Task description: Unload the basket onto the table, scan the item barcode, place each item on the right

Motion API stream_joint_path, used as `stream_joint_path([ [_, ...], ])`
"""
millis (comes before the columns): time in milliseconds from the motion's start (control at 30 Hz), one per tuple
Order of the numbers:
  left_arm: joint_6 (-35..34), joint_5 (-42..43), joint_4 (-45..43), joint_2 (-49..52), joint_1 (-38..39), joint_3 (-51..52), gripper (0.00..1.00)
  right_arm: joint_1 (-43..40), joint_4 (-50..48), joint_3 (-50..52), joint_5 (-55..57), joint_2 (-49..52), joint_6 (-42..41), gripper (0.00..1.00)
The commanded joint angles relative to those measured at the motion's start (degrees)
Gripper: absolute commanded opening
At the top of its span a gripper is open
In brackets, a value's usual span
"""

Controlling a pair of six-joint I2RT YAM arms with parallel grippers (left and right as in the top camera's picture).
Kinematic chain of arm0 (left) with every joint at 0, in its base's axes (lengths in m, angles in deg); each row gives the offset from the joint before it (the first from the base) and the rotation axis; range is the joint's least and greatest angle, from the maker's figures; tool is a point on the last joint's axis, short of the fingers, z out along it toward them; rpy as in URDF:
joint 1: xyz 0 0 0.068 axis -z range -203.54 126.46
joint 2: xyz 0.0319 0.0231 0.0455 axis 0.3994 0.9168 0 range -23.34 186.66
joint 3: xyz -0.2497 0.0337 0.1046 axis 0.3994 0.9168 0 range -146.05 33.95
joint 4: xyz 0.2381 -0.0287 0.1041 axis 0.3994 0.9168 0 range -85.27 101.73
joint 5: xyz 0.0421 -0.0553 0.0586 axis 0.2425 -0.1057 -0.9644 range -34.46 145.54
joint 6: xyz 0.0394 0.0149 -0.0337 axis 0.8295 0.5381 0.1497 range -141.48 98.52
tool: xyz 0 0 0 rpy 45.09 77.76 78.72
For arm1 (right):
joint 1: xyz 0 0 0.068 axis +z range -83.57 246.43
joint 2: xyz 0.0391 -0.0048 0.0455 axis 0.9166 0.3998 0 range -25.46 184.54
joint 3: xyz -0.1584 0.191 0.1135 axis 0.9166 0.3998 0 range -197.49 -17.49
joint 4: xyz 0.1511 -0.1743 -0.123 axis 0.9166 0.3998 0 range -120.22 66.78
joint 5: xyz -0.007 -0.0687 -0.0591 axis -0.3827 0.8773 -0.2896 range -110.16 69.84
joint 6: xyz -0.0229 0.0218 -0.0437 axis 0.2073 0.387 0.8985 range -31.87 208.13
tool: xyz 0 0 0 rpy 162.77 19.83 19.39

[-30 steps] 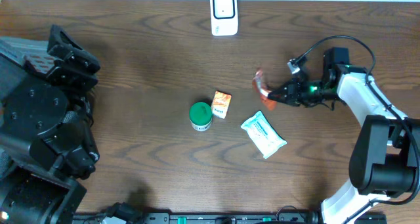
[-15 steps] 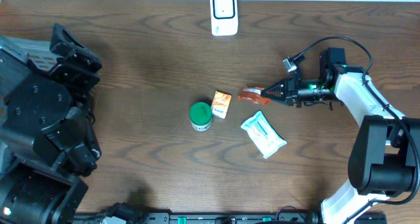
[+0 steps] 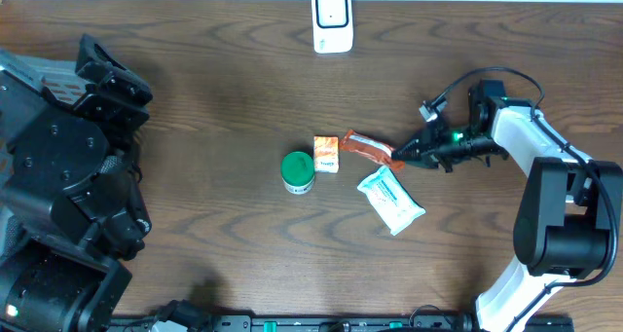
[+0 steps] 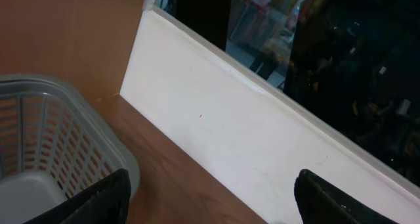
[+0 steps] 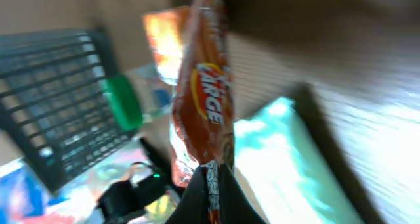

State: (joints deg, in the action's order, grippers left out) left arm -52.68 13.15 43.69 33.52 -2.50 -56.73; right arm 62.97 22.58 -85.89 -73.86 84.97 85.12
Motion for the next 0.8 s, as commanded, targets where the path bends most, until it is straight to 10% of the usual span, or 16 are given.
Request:
stream_joint_path([
  [0,1.0,-1.2,-0.2,0.1,-0.2,-0.2,0.8,-2.2,0.9,0.0,9.9,0.5,-1.3,0.01],
  [33,1.0,-1.2,-0.2,0.1,-0.2,-0.2,0.8,-2.8,0.8,0.0,11.2,0.5,-1.3,0.07],
  [167,1.0,-1.2,-0.2,0.2,-0.2,-0.2,0.8,-5.2,0.8,0.0,24.9,0.5,-4.0,0.99],
  [300,1.0,-1.2,-0.2,0.5,-0.2,-0.2,0.8,-5.2,-0.1,-0.1,29.5,0.5,-4.0,0.99],
  [400,1.0,-1.2,-0.2,0.9,-0.2,-0.2,0.8,-5.2,-1.2,-0.9,27.9,0.5,-4.0,0.81],
  [433,1.0,-1.2,-0.2,1.0,-0.2,-0.2,0.8,-5.2,-1.5,-1.5,26.5,0.5,-4.0,0.6],
  [467,1.0,-1.2,-0.2,1.2,-0.2,-0.2,0.8,-5.2,-1.8,-2.3,24.7,0.5,-4.0,0.09],
  [500,1.0,-1.2,-0.2,1.3,-0.2,-0.2,0.8,-5.2,-2.2,-3.5,22.4,0.5,-4.0,0.01],
  [767,1.0,-1.2,-0.2,1.6,-0.2,-0.2,0.8,-0.9,-16.3,-6.9,5.2,1.0,-10.7,0.01],
])
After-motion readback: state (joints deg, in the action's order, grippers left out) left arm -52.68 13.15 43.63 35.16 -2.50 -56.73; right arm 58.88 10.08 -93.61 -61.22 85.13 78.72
